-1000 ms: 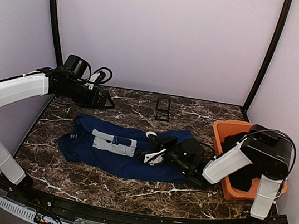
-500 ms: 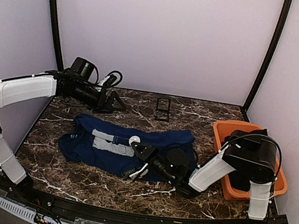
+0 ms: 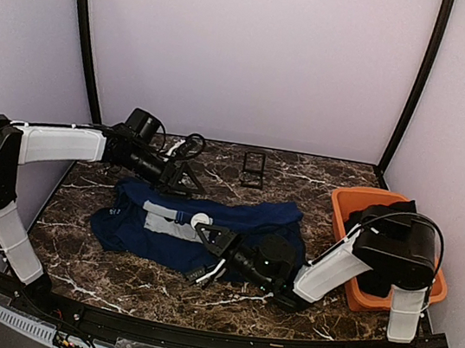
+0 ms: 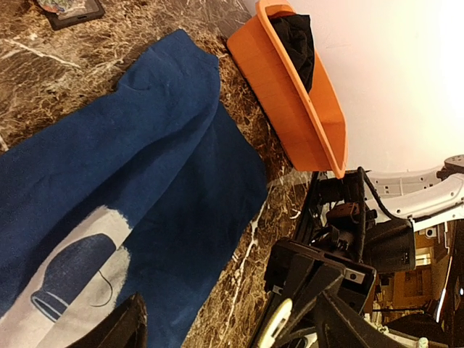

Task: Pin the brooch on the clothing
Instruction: Pass from the right arm to the left

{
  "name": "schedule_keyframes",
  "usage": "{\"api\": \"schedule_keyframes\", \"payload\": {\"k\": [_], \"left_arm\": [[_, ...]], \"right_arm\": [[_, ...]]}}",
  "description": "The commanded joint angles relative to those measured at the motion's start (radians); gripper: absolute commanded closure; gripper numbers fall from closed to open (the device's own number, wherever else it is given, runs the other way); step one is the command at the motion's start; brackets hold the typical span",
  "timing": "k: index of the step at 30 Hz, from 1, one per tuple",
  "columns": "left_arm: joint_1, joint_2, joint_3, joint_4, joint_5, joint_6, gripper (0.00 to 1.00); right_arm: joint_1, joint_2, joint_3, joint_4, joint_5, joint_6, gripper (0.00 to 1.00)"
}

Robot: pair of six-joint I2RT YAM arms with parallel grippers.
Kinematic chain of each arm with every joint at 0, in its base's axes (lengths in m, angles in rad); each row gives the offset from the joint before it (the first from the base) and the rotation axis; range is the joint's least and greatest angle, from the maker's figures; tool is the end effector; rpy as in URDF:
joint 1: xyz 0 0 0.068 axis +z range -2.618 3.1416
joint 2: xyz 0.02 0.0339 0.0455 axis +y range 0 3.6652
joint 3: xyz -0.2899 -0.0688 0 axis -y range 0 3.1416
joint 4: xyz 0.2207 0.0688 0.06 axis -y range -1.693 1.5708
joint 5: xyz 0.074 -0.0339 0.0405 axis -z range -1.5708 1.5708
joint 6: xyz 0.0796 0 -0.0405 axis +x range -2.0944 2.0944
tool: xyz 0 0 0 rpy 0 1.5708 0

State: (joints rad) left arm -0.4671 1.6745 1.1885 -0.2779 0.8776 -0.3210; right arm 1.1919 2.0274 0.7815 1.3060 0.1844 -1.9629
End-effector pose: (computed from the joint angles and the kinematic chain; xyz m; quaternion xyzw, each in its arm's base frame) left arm 0.2969 -0.2183 0.2654 0.2271 0.8182 -0.4972 0.1781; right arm 0.1715 0.3914 0.1928 -0.6831 0.0625 -0.3311 0.6480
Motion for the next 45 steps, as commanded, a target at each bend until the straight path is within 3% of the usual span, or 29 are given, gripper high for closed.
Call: {"api": "schedule_keyframes", "payload": {"k": [1, 4, 11, 22, 40, 45], "left_arm": [[-0.031, -0.011, -0.01, -0.014, 0.073, 0.022, 0.23], [-0.031, -0.019, -0.036, -0.022, 0.102, 0.025, 0.31], [-0.048, -0.05, -0.133, 0.188, 0.235, -0.095, 0.49], [-0.051, -0.1, -0.228, 0.496, 0.321, -0.303, 0.46], [-0.055, -0.093, -0.22, 0.299, 0.286, -0.166, 0.52], [-0.066, -0.09, -0.217, 0.285, 0.288, -0.153, 0.6]], "right_arm": [[0.022, -0.054, -0.01, 0.41, -0.031, 0.005, 1.0], [0.027, -0.072, -0.014, 0.411, -0.038, 0.012, 1.0], [0.03, -0.07, -0.018, 0.41, -0.044, 0.044, 1.0], [0.029, -0.078, -0.021, 0.409, -0.034, 0.08, 1.0], [0.028, -0.075, 0.003, 0.409, -0.042, 0.088, 1.0], [0.028, -0.071, 0.011, 0.409, -0.048, 0.087, 1.0]]}}
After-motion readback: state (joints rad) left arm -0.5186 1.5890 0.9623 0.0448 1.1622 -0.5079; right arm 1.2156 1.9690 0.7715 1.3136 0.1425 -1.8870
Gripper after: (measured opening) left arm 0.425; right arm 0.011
